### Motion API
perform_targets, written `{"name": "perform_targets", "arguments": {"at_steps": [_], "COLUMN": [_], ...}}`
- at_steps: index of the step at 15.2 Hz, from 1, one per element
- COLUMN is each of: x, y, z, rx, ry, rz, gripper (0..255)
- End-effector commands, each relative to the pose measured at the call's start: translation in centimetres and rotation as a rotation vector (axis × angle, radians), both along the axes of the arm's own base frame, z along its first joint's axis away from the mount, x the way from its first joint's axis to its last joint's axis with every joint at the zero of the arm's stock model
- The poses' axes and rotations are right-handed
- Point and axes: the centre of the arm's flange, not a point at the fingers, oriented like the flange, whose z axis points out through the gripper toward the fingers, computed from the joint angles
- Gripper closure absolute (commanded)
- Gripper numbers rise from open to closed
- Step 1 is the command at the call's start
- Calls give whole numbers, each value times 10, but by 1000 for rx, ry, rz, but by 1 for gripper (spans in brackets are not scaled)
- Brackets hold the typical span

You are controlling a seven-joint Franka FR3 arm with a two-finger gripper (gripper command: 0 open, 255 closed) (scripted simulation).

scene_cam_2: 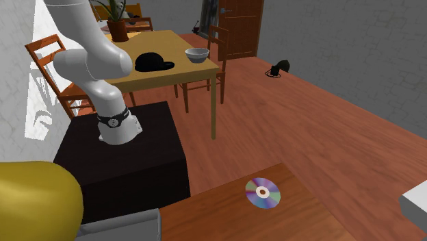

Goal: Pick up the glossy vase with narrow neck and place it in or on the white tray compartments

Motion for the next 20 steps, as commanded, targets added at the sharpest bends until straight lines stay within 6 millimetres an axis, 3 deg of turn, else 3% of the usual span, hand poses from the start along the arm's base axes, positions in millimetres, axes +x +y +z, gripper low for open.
{"name": "perform_targets", "arguments": {"at_steps": [1,20], "x": [0,0], "y": [0,0], "z": [-9,-109], "rx": [0,0], "ry": [-2,-2], "rz": [0,0], "gripper": [255,255]}}
